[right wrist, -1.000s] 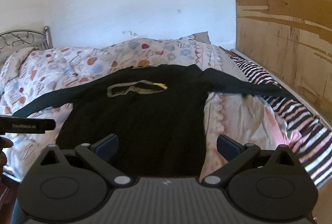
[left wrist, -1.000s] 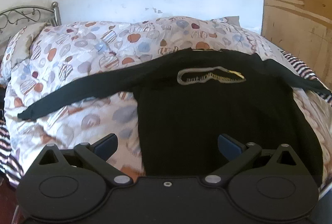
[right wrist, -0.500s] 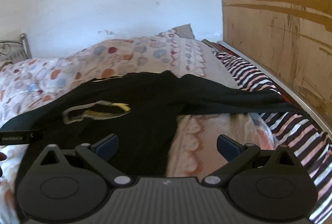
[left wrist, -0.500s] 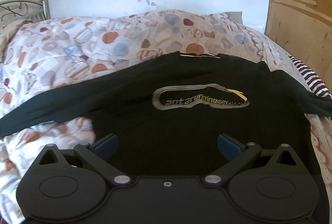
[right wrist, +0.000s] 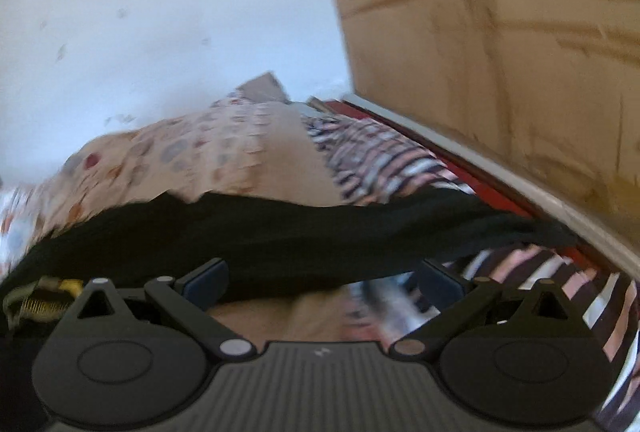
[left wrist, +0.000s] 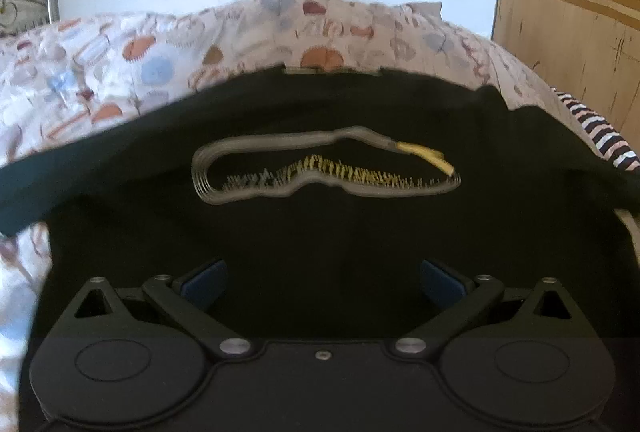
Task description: Fold small clothes
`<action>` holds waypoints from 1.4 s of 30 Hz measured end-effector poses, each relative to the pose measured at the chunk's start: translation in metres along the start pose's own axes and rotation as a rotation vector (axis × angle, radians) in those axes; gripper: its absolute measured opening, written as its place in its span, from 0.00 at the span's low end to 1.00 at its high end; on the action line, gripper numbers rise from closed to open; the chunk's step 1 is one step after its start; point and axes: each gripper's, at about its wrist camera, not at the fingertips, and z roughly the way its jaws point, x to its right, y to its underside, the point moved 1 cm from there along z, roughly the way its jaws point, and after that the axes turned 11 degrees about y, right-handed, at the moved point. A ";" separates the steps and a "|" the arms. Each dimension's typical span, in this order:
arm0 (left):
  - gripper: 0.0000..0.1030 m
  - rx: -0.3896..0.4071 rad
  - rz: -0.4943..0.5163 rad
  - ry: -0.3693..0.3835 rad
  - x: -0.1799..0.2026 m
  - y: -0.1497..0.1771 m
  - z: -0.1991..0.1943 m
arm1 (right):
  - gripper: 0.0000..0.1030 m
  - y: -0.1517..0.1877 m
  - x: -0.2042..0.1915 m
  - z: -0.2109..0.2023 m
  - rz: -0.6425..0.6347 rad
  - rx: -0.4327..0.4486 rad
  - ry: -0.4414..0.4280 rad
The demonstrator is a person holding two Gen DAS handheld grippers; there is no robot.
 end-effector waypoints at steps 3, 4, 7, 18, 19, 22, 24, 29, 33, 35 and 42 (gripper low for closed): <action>0.99 -0.006 -0.011 0.003 0.001 0.008 0.004 | 1.00 -0.013 0.039 0.027 0.125 -0.028 0.059; 0.99 -0.005 -0.011 0.007 0.002 0.009 0.003 | 1.00 -0.017 0.051 0.035 0.162 -0.037 0.096; 0.99 -0.002 0.001 0.028 0.008 0.012 -0.002 | 1.00 -0.024 0.084 0.059 0.256 -0.073 0.207; 0.99 -0.021 0.018 0.056 0.011 0.010 -0.019 | 0.67 -0.026 0.157 0.125 0.507 -0.139 0.322; 0.99 -0.022 0.019 0.054 0.009 0.009 -0.021 | 0.53 -0.024 0.156 0.131 0.508 -0.152 0.330; 0.99 -0.024 0.010 0.046 0.003 0.007 -0.026 | 0.17 -0.015 0.156 0.137 0.552 -0.176 0.397; 0.99 -0.020 0.001 0.041 -0.002 0.005 -0.030 | 0.10 -0.010 0.159 0.136 0.596 -0.167 0.379; 0.99 -0.001 -0.015 0.033 -0.014 -0.004 -0.041 | 0.05 -0.021 0.157 0.124 0.572 -0.086 0.345; 0.99 -0.011 -0.026 -0.011 -0.024 -0.014 -0.044 | 0.05 -0.049 0.140 0.103 0.502 0.008 0.321; 0.99 -0.019 -0.035 -0.026 -0.031 -0.020 -0.044 | 0.05 -0.069 0.122 0.090 0.421 0.067 0.305; 0.99 0.003 -0.101 -0.072 -0.068 -0.039 -0.053 | 0.05 -0.140 0.009 0.037 0.095 0.273 0.163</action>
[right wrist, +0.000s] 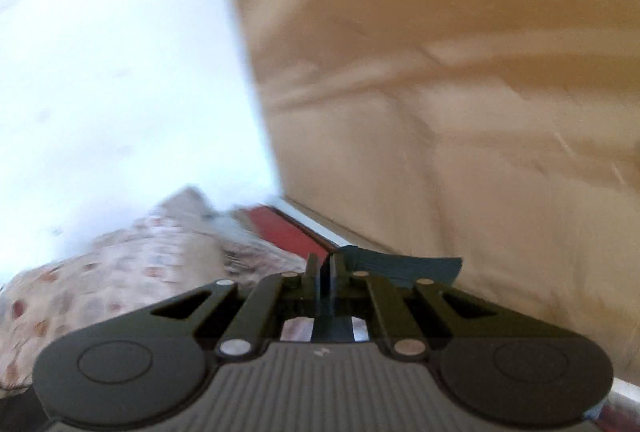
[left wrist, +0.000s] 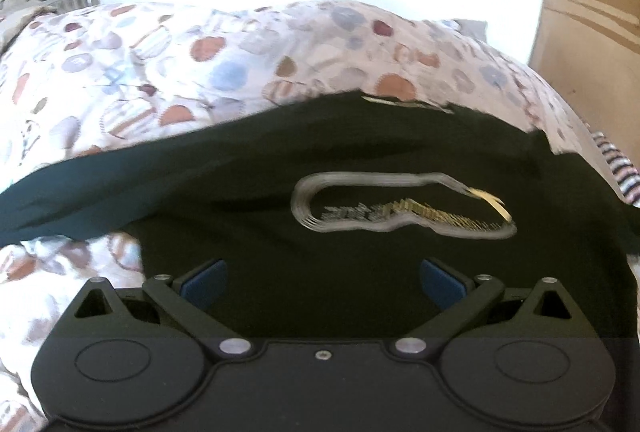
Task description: Fold small clothes
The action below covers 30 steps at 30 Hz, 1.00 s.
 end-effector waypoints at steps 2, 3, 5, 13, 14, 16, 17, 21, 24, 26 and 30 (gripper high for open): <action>0.99 0.013 -0.017 -0.015 -0.011 -0.005 -0.004 | 0.05 -0.013 -0.039 -0.016 -0.080 0.052 -0.065; 0.99 0.021 -0.026 -0.025 -0.017 -0.008 -0.007 | 0.05 -0.018 -0.062 -0.027 -0.128 0.085 -0.102; 0.99 0.041 -0.047 -0.046 -0.031 -0.012 -0.013 | 0.05 -0.023 -0.105 -0.045 -0.209 0.136 -0.175; 0.99 0.097 -0.133 -0.107 -0.083 -0.022 -0.034 | 0.05 0.012 -0.262 -0.120 -0.446 0.221 -0.461; 0.99 0.098 -0.143 -0.112 -0.088 -0.021 -0.035 | 0.05 0.025 -0.279 -0.129 -0.475 0.218 -0.487; 0.99 0.102 -0.162 -0.118 -0.097 -0.019 -0.038 | 0.05 0.055 -0.308 -0.143 -0.552 0.199 -0.534; 0.99 0.101 -0.170 -0.121 -0.101 -0.017 -0.039 | 0.05 0.073 -0.319 -0.149 -0.590 0.189 -0.555; 0.99 0.087 -0.193 -0.131 -0.113 -0.008 -0.037 | 0.05 0.151 -0.347 -0.175 -0.766 0.151 -0.621; 0.99 0.076 -0.204 -0.135 -0.121 -0.004 -0.035 | 0.05 0.209 -0.364 -0.203 -0.950 0.182 -0.637; 0.99 0.074 -0.212 -0.134 -0.125 -0.001 -0.034 | 0.05 0.243 -0.364 -0.226 -1.077 0.253 -0.642; 1.00 0.074 -0.227 -0.127 -0.128 0.001 -0.029 | 0.06 0.283 -0.345 -0.265 -1.225 0.361 -0.688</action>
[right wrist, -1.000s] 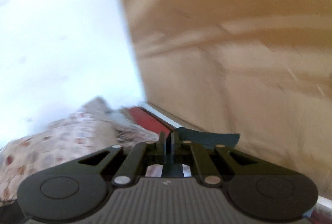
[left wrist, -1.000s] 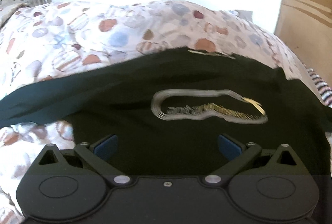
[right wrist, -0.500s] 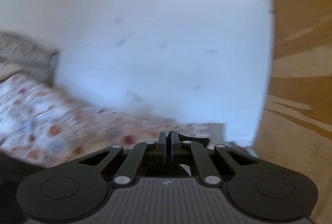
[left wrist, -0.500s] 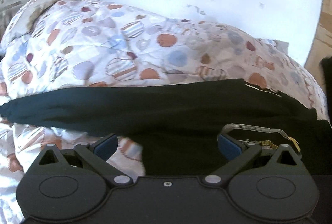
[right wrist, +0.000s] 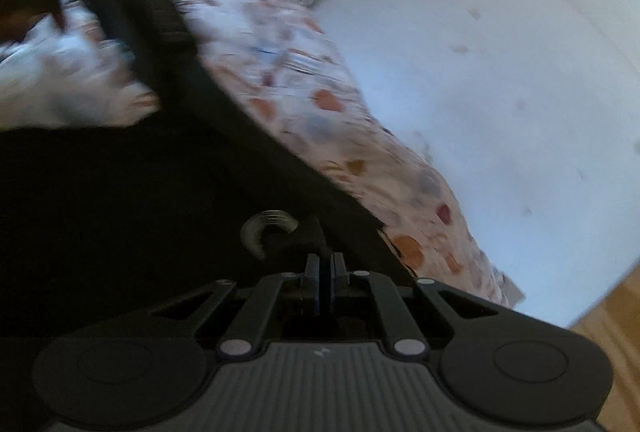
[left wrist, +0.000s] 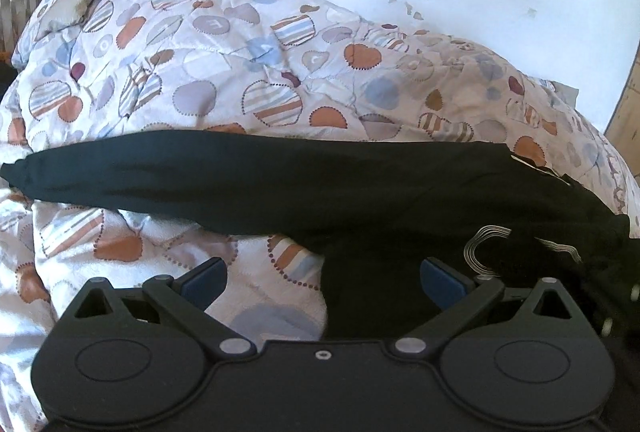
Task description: Fold small clothes
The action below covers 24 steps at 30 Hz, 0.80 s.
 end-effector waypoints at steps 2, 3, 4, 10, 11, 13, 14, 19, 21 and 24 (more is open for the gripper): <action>1.00 0.001 -0.005 0.007 0.002 0.000 0.003 | 0.06 0.002 -0.012 -0.015 -0.070 0.030 -0.026; 1.00 0.002 -0.007 0.011 0.003 0.001 0.004 | 0.07 0.005 -0.018 -0.021 -0.100 0.041 -0.043; 1.00 0.002 -0.009 0.017 0.005 0.001 0.005 | 0.10 0.007 -0.020 -0.026 -0.114 0.045 -0.058; 1.00 -0.004 -0.003 0.062 0.019 0.000 0.015 | 0.56 0.021 -0.006 -0.063 0.033 -0.005 -0.168; 1.00 -0.005 0.000 0.075 0.023 0.000 0.018 | 0.62 0.024 -0.001 -0.070 0.074 -0.020 -0.183; 1.00 -0.003 0.012 0.103 0.031 0.000 0.023 | 0.71 0.032 0.014 -0.081 0.167 -0.048 -0.204; 1.00 -0.005 0.021 0.129 0.035 0.000 0.026 | 0.74 0.037 0.021 -0.088 0.218 -0.064 -0.209; 0.99 -0.104 0.075 0.311 0.052 0.006 0.050 | 0.91 0.064 0.058 -0.111 0.399 -0.130 -0.141; 0.98 -0.168 0.035 0.353 0.055 0.006 0.065 | 0.98 0.077 0.068 -0.118 0.440 -0.154 -0.087; 0.87 -0.220 -0.059 0.352 0.056 0.007 0.083 | 1.00 0.100 0.084 -0.124 0.515 -0.203 -0.008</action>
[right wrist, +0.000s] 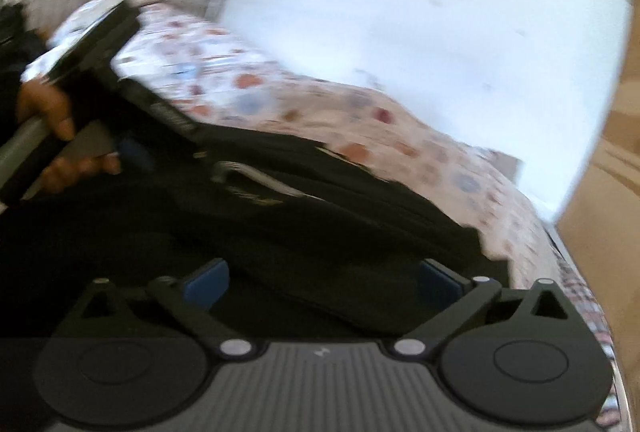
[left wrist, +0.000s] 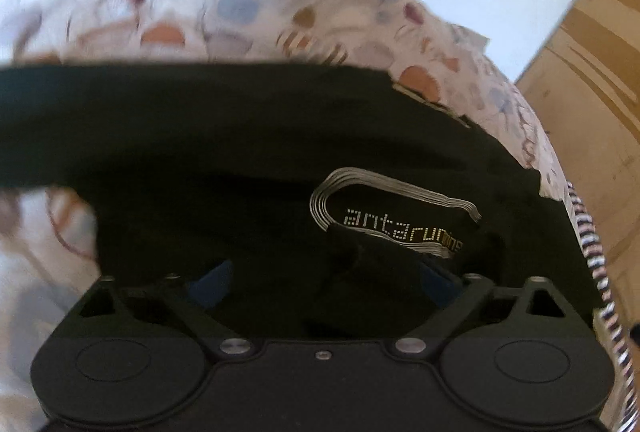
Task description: Fold small clothes
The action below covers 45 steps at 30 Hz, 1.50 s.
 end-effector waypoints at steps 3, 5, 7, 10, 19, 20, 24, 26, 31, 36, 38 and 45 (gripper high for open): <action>0.60 0.008 -0.001 -0.004 0.003 0.001 0.006 | 1.00 0.006 0.031 0.009 0.104 -0.047 0.054; 0.29 0.008 -0.004 0.020 0.005 0.002 0.006 | 1.00 0.008 0.060 0.021 0.189 -0.078 0.099; 0.17 0.016 -0.012 0.035 0.007 0.003 0.006 | 1.00 0.009 0.088 0.040 0.275 -0.119 0.146; 0.05 0.060 0.016 0.045 0.014 0.006 0.000 | 0.98 0.013 0.130 0.086 0.401 -0.212 0.182; 0.04 0.309 0.078 -0.066 0.024 0.020 -0.043 | 0.19 0.020 0.196 0.201 0.676 -0.343 0.136; 0.04 0.279 0.067 -0.084 0.021 0.021 -0.039 | 0.08 0.023 0.198 0.206 0.683 -0.368 0.141; 0.03 0.226 0.016 -0.123 0.009 0.025 -0.028 | 0.03 0.032 0.207 0.200 0.715 -0.339 0.188; 0.03 0.227 0.004 -0.136 0.007 0.030 -0.027 | 0.02 0.037 0.213 0.194 0.744 -0.320 0.195; 0.09 0.210 -0.004 -0.156 0.003 0.041 -0.024 | 0.04 0.044 0.216 0.193 0.719 -0.358 0.226; 0.53 0.202 -0.020 -0.154 0.000 0.040 -0.035 | 0.45 0.047 0.219 0.156 0.693 -0.317 0.208; 0.77 0.202 -0.021 -0.167 0.001 0.040 -0.041 | 0.57 0.046 0.212 0.135 0.617 -0.301 0.217; 0.95 0.208 0.050 -0.199 0.014 0.053 -0.061 | 0.85 0.045 0.160 0.073 0.412 -0.241 0.216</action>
